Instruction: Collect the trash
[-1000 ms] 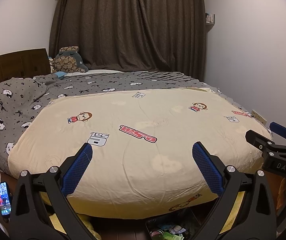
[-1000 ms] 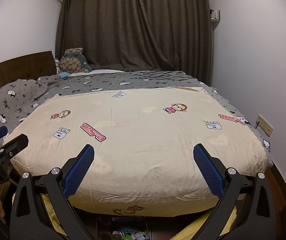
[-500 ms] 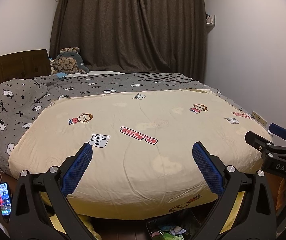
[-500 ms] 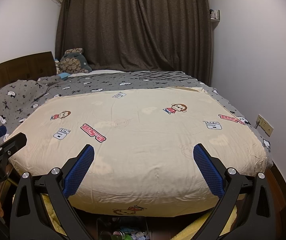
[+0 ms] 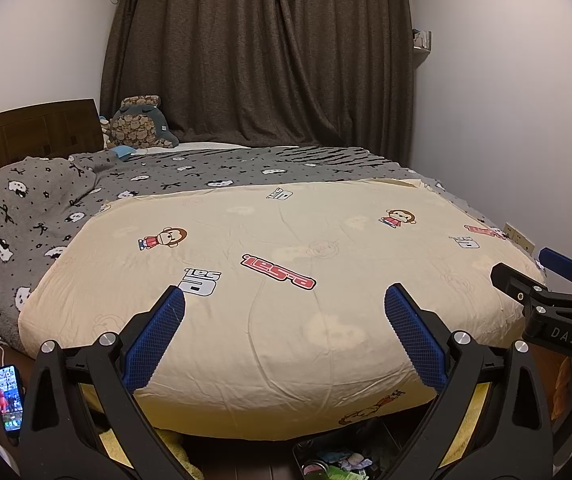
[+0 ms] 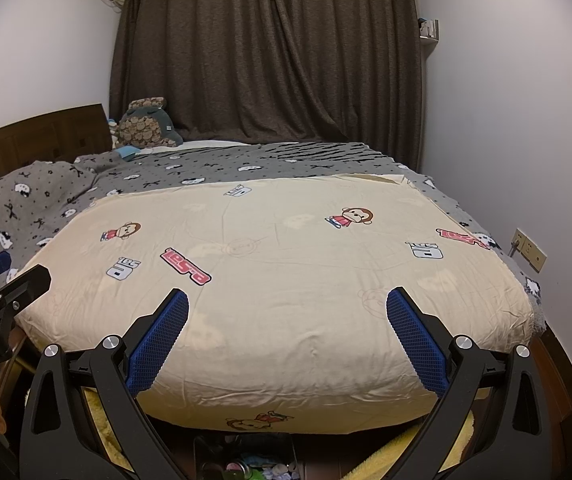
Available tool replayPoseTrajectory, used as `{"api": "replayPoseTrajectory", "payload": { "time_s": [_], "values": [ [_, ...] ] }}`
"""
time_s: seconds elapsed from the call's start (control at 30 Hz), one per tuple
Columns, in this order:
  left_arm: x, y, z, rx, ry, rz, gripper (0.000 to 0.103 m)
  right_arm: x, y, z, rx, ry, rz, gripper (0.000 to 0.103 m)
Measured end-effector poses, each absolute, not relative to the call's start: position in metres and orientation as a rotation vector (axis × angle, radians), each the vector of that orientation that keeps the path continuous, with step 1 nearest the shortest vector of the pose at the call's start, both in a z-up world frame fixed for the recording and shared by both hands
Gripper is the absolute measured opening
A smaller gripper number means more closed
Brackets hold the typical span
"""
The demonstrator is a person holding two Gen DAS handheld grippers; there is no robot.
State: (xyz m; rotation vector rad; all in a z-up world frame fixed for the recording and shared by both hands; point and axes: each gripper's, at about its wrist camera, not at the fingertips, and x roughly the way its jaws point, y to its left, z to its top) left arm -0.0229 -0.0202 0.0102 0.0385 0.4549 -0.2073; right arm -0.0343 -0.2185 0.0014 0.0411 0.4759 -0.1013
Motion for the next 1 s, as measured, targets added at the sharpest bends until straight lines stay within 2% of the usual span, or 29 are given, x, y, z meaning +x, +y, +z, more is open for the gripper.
{"api": "replayPoseTrajectory", "payload": {
  "time_s": [1.0],
  "values": [
    [-0.0239,-0.0193,0.0124,0.046,0.454,-0.200,0.095,-0.0351,-0.2181,0.0024,0.046,0.478,-0.109,0.100]
  ]
}}
